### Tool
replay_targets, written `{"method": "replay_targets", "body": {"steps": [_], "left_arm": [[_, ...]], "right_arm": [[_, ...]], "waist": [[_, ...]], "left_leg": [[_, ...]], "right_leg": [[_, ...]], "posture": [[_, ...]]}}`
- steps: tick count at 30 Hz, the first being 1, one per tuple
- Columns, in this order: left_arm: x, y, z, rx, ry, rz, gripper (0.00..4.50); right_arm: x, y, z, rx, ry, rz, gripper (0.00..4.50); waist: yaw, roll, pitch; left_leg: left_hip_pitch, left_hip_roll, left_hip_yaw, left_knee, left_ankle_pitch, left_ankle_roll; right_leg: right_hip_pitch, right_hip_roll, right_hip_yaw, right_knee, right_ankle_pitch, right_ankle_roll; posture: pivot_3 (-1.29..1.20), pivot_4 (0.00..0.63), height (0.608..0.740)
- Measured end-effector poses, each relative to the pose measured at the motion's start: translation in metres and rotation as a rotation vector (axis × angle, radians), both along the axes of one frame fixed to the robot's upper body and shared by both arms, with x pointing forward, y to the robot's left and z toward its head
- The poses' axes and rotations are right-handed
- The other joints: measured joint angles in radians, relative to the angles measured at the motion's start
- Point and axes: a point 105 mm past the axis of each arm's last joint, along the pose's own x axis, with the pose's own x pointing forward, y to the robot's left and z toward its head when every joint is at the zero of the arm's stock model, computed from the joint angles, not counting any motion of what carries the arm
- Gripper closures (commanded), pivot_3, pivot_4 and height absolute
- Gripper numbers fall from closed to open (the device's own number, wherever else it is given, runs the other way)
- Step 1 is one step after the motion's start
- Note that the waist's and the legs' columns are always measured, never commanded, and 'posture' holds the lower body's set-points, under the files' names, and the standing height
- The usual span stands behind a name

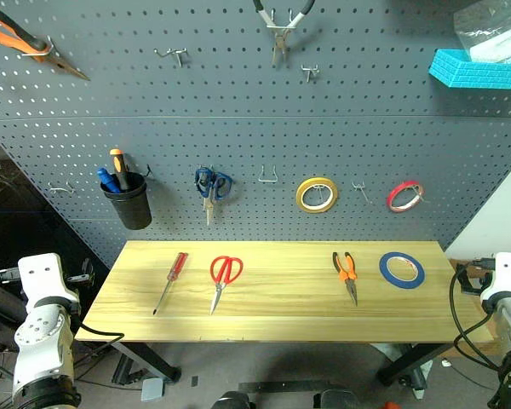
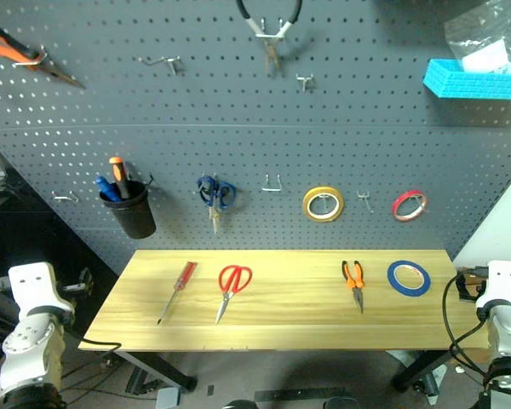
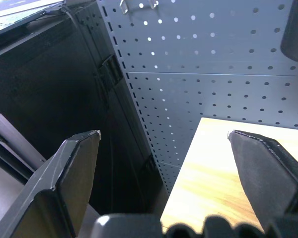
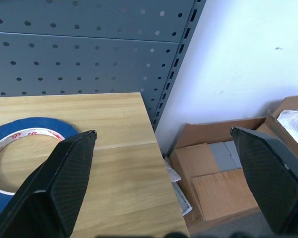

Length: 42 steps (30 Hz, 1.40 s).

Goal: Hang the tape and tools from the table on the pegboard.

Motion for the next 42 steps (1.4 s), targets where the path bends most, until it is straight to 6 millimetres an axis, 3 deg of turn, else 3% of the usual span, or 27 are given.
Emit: {"method": "replay_targets", "body": {"steps": [10, 14, 19, 23, 29, 30, 33, 35, 37, 42], "left_arm": [[0.002, -0.003, 0.004, 0.018, -0.003, -0.018, 0.08], [-0.002, -0.001, -0.005, -0.010, 0.048, 0.003, 0.08], [-0.004, -0.013, -0.010, -0.048, 0.087, -0.026, 0.08], [0.012, -0.053, -0.009, -0.054, 0.108, -0.179, 0.08], [0.049, -0.115, 0.023, -0.033, 0.036, -0.461, 0.08], [0.053, -0.125, 0.027, -0.040, 0.031, -0.507, 0.08], [0.064, -0.175, 0.042, -0.036, 0.042, -0.746, 0.08], [0.064, -0.213, 0.050, -0.047, 0.061, -0.920, 0.08], [0.059, -0.236, 0.053, -0.065, 0.091, -1.043, 0.08], [0.039, -0.268, 0.061, -0.048, 0.173, -1.302, 0.08]], "right_arm": [[0.001, 0.000, 0.001, -0.006, -0.008, 0.004, 0.00], [0.001, 0.002, 0.000, -0.005, -0.003, 0.015, 0.00], [0.002, 0.021, -0.001, -0.023, 0.021, 0.152, 0.00], [0.006, 0.055, -0.001, 0.014, 0.044, 0.273, 0.00], [0.007, 0.087, 0.013, 0.012, 0.080, 0.362, 0.00], [0.009, 0.092, 0.017, 0.013, 0.078, 0.379, 0.00], [0.018, 0.118, 0.030, 0.020, 0.085, 0.472, 0.00], [0.023, 0.133, 0.033, 0.032, 0.108, 0.524, 0.00], [0.030, 0.139, 0.037, 0.046, 0.123, 0.554, 0.00], [0.050, 0.136, 0.047, 0.039, 0.155, 0.563, 0.00]], "waist": [[0.000, 0.000, 0.000], [0.000, 0.000, 0.000], [-0.001, -0.002, 0.005], [0.001, -0.002, 0.016], [0.001, 0.002, 0.063], [-0.001, 0.003, 0.066], [-0.006, 0.003, 0.098], [-0.013, 0.001, 0.121], [-0.026, 0.000, 0.144], [-0.050, -0.001, 0.186]], "left_leg": [[0.000, 0.000, 0.000, 0.000, 0.000, 0.000], [0.000, 0.000, 0.000, 0.000, 0.000, 0.000], [0.000, 0.000, 0.000, 0.000, 0.000, 0.000], [-0.001, 0.001, 0.000, 0.001, 0.000, 0.001], [-0.009, 0.003, 0.001, 0.002, 0.000, 0.001], [-0.011, 0.003, 0.001, 0.002, 0.000, 0.001], [-0.015, 0.003, 0.002, 0.003, 0.000, 0.001], [-0.017, 0.003, 0.002, 0.003, 0.000, 0.001], [-0.019, 0.010, 0.004, 0.003, -0.001, 0.002], [-0.030, 0.013, 0.005, 0.003, -0.001, 0.001]], "right_leg": [[0.000, 0.000, 0.000, 0.000, 0.000, 0.000], [0.000, 0.000, 0.000, 0.000, 0.000, 0.000], [0.000, 0.000, 0.000, 0.000, -0.001, 0.001], [0.001, 0.000, -0.001, 0.000, -0.001, 0.001], [-0.007, 0.000, -0.001, 0.000, 0.000, 0.001], [-0.009, 0.000, -0.001, 0.000, 0.002, 0.000], [-0.011, 0.001, -0.001, 0.000, 0.003, -0.003], [-0.014, 0.001, -0.001, 0.000, 0.003, -0.003], [-0.016, 0.001, -0.001, 0.000, 0.003, -0.003], [-0.027, 0.002, -0.002, 0.002, 0.004, -0.004]], "posture": [[-0.01, 0.000, 0.740], [-0.01, 0.000, 0.740], [-0.04, 0.037, 0.740], [-0.06, 0.081, 0.740], [-0.09, 0.142, 0.740], [-0.11, 0.175, 0.740], [-0.12, 0.214, 0.740], [-0.13, 0.242, 0.740], [-0.13, 0.264, 0.740], [-0.12, 0.292, 0.740]]}}
